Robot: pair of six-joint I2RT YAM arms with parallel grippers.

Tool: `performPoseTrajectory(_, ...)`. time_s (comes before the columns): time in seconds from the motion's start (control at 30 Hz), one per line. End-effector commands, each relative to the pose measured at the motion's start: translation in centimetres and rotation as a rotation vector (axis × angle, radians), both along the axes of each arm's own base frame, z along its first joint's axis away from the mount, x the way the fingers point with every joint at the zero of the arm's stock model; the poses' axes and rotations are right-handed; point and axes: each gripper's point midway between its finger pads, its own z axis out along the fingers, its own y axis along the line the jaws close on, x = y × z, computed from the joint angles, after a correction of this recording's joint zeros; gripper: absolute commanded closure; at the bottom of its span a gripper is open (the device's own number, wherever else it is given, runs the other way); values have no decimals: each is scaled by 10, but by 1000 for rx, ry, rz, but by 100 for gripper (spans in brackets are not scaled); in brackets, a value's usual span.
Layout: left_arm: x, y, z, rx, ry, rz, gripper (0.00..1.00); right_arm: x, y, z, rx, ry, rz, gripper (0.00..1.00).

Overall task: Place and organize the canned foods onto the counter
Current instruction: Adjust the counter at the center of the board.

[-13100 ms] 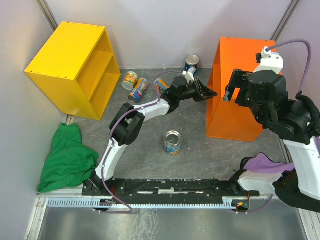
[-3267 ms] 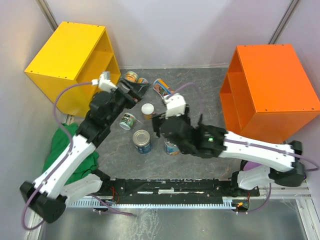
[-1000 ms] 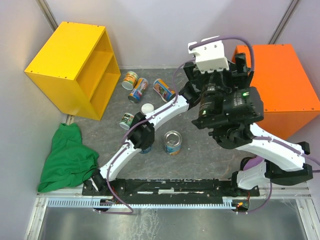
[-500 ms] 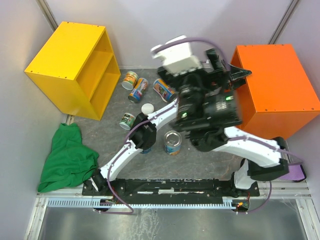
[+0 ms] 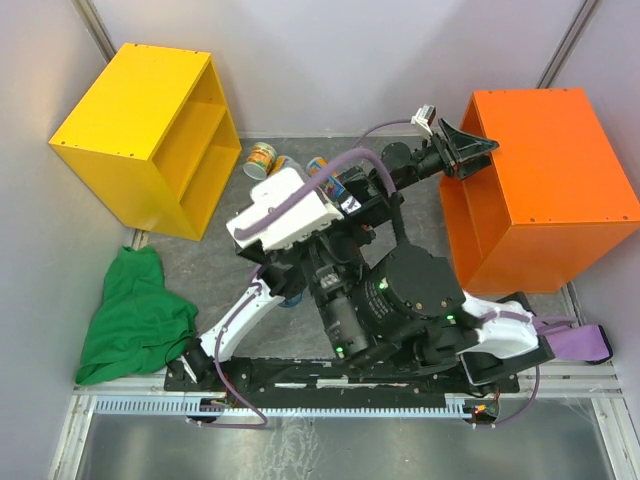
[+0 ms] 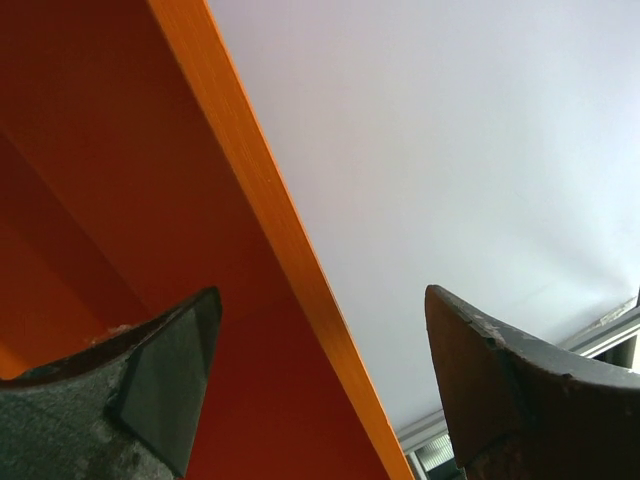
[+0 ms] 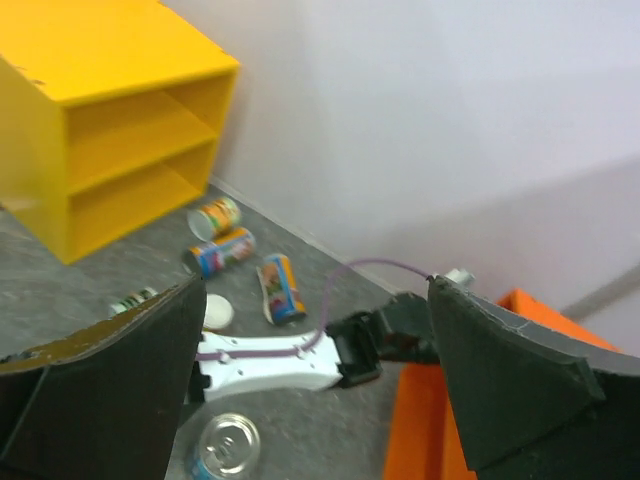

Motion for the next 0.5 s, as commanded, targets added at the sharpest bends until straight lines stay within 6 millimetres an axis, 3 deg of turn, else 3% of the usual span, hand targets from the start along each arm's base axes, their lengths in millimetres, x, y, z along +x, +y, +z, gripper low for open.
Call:
performPoseTrajectory(0.0, -15, 16, 35, -77, -76, -49, 11, -15, 21, -7, 129, 50, 318, 1)
performPoseTrajectory(0.1, -10, 20, 35, -81, -84, -42, 10, -13, 32, -14, 212, 159, 518, 1)
performPoseTrajectory(0.2, -6, 22, 35, -81, -87, -35, 10, 6, 34, -29, 333, 325, 616, 0)
performPoseTrajectory(0.33, -3, 24, 40, -99, -101, -19, 9, 44, 11, -51, 367, 400, 524, 1)
performPoseTrajectory(0.47, 2, 24, 41, -106, -102, -5, 10, 74, -20, -56, 402, 400, 386, 4)
